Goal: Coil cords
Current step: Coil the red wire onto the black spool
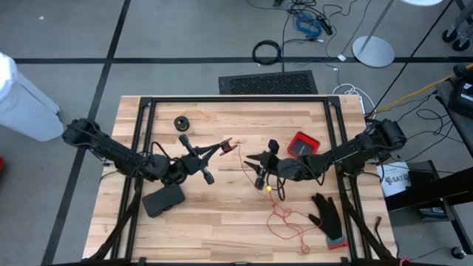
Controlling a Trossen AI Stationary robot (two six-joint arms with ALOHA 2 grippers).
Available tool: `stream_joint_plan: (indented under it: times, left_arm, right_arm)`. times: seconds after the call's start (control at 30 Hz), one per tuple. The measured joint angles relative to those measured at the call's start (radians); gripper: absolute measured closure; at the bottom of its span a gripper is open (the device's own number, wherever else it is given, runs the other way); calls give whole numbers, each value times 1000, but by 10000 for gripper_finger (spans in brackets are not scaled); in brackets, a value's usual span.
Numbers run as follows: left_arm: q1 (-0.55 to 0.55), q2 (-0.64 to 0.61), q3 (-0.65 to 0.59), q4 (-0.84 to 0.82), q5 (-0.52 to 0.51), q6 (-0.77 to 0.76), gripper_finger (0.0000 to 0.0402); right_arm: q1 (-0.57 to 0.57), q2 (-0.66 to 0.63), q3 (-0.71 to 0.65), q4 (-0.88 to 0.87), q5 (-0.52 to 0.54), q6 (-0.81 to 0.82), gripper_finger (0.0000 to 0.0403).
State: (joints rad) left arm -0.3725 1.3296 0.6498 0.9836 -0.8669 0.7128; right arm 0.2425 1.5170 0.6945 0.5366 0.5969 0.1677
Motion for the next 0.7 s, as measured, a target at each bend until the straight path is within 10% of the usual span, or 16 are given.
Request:
stream_joint_plan:
  times: [0.7]
  left_arm:
    - [0, 0, 0, 0, 2, 0, 402]
  right_arm:
    - [-54, 0, 0, 70, -144, 14, 319]
